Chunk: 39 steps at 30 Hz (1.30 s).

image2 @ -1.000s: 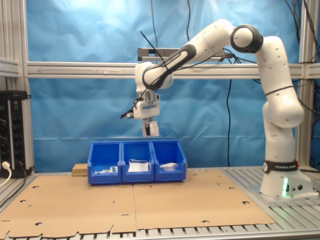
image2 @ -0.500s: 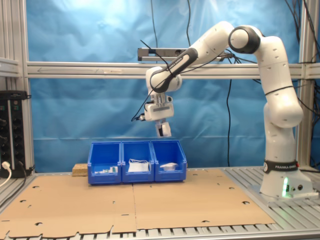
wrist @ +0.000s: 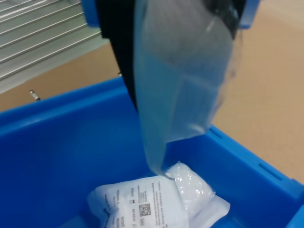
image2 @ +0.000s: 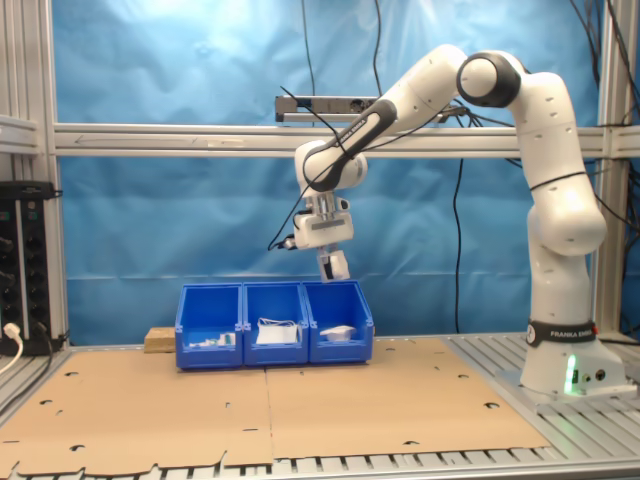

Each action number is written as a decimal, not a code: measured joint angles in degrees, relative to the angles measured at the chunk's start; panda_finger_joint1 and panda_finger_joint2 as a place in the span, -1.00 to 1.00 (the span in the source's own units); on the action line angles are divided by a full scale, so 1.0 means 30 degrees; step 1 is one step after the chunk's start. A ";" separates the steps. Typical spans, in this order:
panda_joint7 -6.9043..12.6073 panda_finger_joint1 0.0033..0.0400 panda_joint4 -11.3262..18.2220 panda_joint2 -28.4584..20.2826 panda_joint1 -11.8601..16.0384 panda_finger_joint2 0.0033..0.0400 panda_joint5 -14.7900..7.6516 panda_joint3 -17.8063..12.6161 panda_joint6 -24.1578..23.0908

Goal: Pick and place sorting task of medical equipment.

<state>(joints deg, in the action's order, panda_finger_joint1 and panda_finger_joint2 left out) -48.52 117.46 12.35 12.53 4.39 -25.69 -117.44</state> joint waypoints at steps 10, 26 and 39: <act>0.0000 -0.84 0.0109 0.0000 -0.0001 -0.84 0.0335 0.0000 0.0069; 0.0000 -0.84 0.0113 0.0000 -0.0001 -0.84 0.0470 0.0000 0.0207; 0.0000 -0.84 0.0113 0.0000 -0.0003 -0.84 0.0507 0.0001 0.0217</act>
<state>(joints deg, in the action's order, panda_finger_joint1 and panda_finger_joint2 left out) -48.52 117.80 12.35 12.52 5.91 -25.69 -116.79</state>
